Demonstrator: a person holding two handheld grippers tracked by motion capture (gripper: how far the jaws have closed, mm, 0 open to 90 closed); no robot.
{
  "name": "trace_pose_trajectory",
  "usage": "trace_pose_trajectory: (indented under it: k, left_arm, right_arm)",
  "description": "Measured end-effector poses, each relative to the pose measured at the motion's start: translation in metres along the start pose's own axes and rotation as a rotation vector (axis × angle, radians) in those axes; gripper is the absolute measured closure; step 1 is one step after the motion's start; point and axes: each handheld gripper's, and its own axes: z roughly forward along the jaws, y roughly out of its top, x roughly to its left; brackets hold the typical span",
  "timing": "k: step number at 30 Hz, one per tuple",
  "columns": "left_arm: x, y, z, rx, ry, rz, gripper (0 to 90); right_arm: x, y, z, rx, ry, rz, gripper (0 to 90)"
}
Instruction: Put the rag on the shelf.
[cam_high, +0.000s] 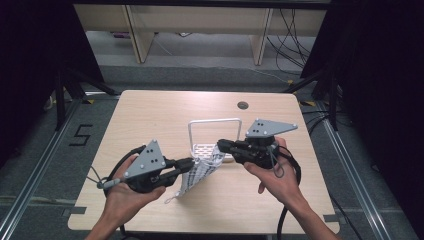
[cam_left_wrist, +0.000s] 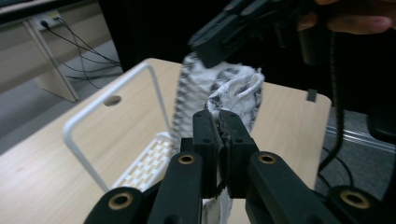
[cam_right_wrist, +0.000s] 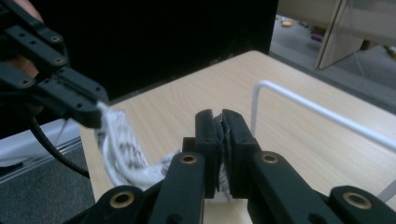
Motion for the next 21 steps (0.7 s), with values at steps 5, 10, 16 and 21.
trace_pose_trajectory:
  k: [5,10,16,21]
  left_arm:
    - [0.01,0.01,-0.004,-0.03,0.031,-0.005,85.8]
    - [0.018,0.023,0.0,-0.048,0.037,-0.004,85.8]
    - [0.031,0.043,0.01,-0.081,0.051,-0.015,85.8]
    - [0.038,0.051,0.02,-0.086,0.069,-0.004,85.8]
  right_arm:
    - [0.0,0.011,-0.011,-0.028,-0.009,-0.013,86.5]
    - [-0.001,0.021,-0.026,-0.054,-0.027,-0.021,86.5]
    - [-0.006,0.026,-0.037,-0.082,-0.067,-0.055,86.6]
    - [-0.01,0.029,-0.04,-0.092,-0.089,-0.054,86.6]
